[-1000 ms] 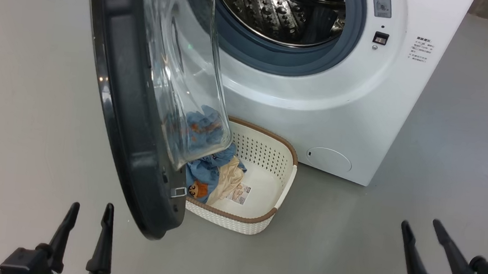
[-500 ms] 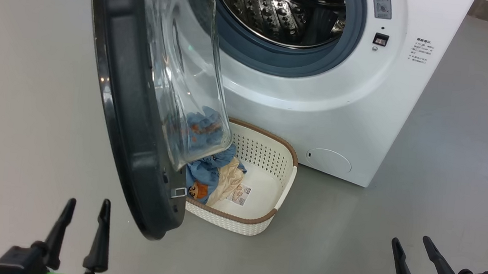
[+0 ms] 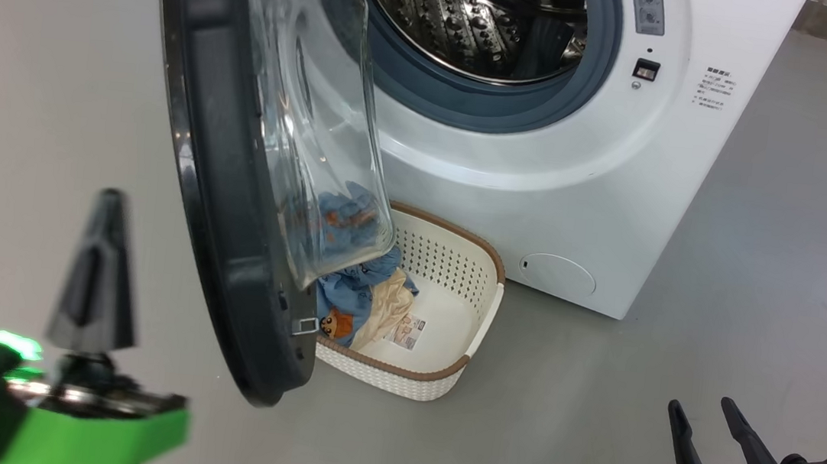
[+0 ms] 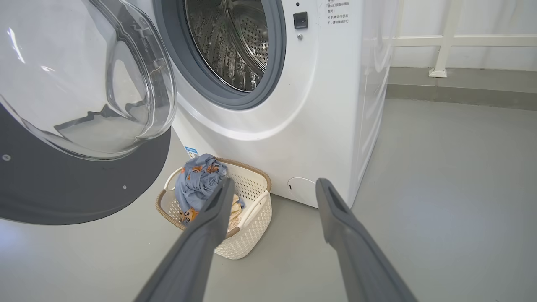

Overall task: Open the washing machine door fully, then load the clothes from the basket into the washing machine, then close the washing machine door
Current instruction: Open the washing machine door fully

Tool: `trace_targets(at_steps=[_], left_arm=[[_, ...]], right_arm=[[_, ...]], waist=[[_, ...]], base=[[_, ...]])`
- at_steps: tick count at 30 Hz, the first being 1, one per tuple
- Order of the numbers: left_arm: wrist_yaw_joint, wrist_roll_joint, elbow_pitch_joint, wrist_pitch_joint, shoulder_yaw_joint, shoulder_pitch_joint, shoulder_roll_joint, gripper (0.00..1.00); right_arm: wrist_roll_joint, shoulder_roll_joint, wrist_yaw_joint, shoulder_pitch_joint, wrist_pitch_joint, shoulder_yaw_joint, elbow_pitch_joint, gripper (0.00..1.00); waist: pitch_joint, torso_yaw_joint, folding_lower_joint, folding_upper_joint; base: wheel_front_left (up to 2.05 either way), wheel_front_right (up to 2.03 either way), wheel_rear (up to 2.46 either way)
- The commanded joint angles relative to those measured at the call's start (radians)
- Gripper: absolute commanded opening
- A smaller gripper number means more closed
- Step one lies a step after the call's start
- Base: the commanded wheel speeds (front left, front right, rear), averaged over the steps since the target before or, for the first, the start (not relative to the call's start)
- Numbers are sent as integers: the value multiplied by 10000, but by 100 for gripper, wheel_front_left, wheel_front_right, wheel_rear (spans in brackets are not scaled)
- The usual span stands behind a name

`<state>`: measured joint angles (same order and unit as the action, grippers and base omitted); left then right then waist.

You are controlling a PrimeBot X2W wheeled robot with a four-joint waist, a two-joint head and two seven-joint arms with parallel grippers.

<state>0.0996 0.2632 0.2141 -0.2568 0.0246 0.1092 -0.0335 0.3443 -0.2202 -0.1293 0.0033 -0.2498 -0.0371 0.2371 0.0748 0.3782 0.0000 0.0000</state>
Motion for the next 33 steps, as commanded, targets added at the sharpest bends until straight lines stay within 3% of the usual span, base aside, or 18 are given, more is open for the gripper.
trace_targets(at_steps=[1, 7, 14, 26, 33], left_arm=[[-43, -238, 574, -49, 95, 254, -168, 0], [-104, -230, 1109, -49, 2079, -2, -168, 0], [-148, 330, -729, -49, 3632, -299, -168, 0], [-332, 1141, -3186, -49, 3260, 227, -167, 0], [-438, 1423, -3742, -49, 2917, 479, -167, 0]], right_arm=[[-104, -90, -14, 45, -120, -138, -252, 100], [-122, -70, -14, 54, -120, -123, -273, 100], [-147, -75, -14, -34, -120, -166, -311, 100], [-176, -67, -14, -46, -120, -248, -369, 100], [-161, -82, -14, -56, -120, -268, -356, 100]], waist=[[-14, -25, 0, 0], [-1, -69, 0, 0], [35, -97, 0, 0], [57, -81, 0, 0], [68, -74, 0, 0]], base=[[0, 0, 0], [0, 0, 0], [0, 0, 0], [0, 0, 0], [0, 0, 0]])
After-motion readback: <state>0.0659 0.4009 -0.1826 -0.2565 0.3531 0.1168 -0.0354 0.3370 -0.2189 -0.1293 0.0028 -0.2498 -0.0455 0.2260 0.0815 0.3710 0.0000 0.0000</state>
